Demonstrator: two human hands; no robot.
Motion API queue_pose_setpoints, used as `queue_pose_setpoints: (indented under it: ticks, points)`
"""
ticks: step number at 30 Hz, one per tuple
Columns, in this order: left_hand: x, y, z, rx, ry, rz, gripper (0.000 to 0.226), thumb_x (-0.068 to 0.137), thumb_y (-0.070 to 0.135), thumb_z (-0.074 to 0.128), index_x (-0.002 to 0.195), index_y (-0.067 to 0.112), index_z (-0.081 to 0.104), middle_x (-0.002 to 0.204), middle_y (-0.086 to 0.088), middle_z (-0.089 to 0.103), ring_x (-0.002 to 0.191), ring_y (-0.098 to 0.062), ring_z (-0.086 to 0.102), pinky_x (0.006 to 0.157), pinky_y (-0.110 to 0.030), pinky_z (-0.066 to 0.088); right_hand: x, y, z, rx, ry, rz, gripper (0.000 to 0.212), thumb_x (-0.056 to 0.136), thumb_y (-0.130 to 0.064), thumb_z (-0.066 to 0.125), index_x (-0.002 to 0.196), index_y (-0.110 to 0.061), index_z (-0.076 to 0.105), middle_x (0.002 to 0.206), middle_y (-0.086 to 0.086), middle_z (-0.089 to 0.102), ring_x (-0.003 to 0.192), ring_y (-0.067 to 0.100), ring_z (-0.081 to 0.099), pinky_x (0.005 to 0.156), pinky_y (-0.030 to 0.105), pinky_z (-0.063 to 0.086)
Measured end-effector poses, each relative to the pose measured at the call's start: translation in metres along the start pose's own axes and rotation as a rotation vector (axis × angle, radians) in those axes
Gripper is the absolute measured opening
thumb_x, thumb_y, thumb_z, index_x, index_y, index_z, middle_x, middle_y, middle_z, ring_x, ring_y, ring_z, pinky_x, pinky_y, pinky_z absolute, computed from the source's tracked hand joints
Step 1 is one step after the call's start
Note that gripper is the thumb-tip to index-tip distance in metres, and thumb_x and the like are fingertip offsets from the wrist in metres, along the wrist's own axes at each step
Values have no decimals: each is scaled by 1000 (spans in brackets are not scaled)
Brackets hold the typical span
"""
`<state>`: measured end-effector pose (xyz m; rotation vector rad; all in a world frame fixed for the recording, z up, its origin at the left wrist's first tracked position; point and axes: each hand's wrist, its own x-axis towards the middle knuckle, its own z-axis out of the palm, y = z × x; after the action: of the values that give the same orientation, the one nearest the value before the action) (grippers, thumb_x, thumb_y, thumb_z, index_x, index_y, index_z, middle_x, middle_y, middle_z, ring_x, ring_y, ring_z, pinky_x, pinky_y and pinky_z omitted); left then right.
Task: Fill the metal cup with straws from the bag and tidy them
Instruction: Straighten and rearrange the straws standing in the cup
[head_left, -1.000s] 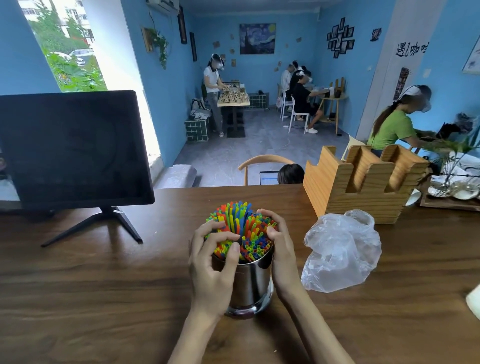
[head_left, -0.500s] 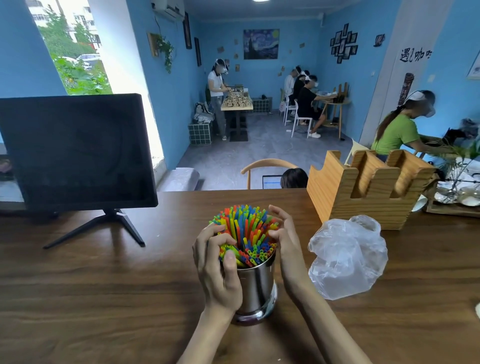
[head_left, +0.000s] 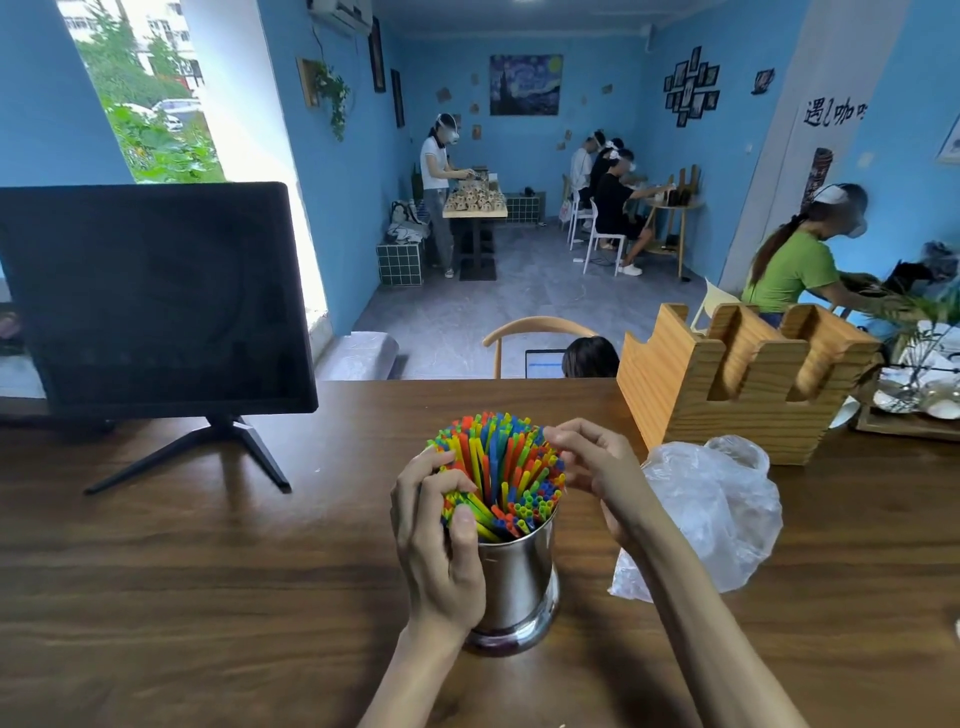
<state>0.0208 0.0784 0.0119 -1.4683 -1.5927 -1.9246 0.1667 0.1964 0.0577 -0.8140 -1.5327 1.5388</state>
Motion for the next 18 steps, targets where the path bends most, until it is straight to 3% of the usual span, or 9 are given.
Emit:
queue_pose_setpoints:
  ticks: [5,11,15,18]
  points:
    - [0,2,-1,-2,-15,-26,50,105,44,33,94,7,65,117,-6,60,122,-26,56,98,-49,46,-3,-4,-2,-36,63,-41,33,84,-40,78,74,-9,75,83,10,77,79,16,76,65,21,57]
    - [0,5,-4,-15,-37,-54,34,98,29,41,94,7,66,117,-9,60,121,-31,56,100,-48,46,-6,-11,-3,-138,87,-37,42,83,-53,74,77,-12,79,81,7,78,81,18,77,62,21,58]
    - [2,8,-8,-15,-72,-64,29,96,29,44,97,12,68,119,-3,61,123,-26,56,102,-41,45,-9,-17,-9,-155,-9,3,39,78,-47,80,82,-9,80,87,8,79,88,19,77,70,23,59]
    - [7,8,-10,-13,-101,-76,25,95,30,49,96,17,70,117,0,63,120,-22,57,101,-37,46,-12,-26,-10,-207,16,-23,40,73,-46,82,80,-6,80,81,4,79,81,13,76,66,18,57]
